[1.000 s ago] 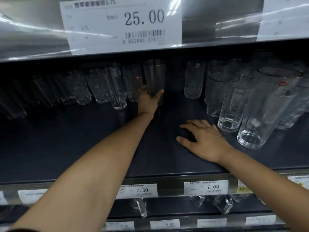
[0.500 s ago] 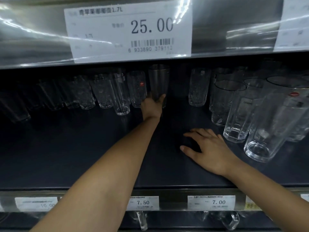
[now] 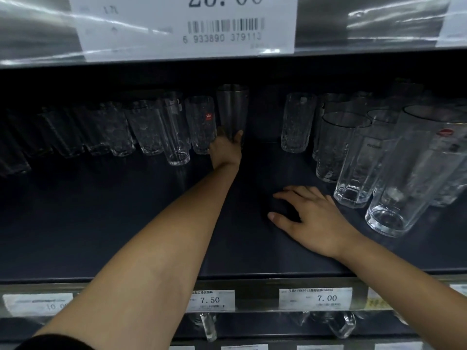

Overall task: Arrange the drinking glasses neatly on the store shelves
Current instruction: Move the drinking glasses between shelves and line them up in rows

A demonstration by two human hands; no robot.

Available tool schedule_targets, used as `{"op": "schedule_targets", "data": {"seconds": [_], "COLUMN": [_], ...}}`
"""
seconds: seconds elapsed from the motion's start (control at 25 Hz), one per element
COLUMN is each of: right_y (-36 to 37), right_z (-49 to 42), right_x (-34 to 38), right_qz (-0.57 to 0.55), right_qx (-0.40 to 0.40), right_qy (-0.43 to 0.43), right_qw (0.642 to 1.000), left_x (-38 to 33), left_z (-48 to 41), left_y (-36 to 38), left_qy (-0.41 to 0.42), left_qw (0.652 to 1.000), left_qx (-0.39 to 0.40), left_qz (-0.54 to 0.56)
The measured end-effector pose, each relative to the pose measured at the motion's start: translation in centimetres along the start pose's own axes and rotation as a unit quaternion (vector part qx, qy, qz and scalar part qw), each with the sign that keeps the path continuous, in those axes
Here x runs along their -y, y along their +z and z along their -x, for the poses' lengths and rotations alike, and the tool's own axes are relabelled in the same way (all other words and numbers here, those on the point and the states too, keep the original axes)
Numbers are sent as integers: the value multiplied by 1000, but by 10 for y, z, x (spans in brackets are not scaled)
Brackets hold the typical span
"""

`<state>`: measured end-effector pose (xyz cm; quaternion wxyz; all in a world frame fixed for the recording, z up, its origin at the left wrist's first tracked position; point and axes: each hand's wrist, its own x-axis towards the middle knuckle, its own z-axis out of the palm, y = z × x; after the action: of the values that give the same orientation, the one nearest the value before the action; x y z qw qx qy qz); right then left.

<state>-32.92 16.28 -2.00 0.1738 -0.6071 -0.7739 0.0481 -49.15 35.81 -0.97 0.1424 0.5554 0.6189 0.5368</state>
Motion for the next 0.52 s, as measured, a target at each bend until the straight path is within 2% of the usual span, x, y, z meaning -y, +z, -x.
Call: {"op": "schedule_targets", "data": {"seconds": [0.24,0.52], "right_y": [0,1], "right_z": [0,-1], "right_x": [0,-1], "right_qz": [0,-4], "right_qx": [-1,3], "right_qy": [3,8], "right_qw": [1000,1000], "left_x": [5,6], "left_z": [-6,4], "left_y": [4,-7], "left_qy": [-4,-22], "left_qw": [1000,998], "left_qx": [5,57], "left_qz": [2,-6]}}
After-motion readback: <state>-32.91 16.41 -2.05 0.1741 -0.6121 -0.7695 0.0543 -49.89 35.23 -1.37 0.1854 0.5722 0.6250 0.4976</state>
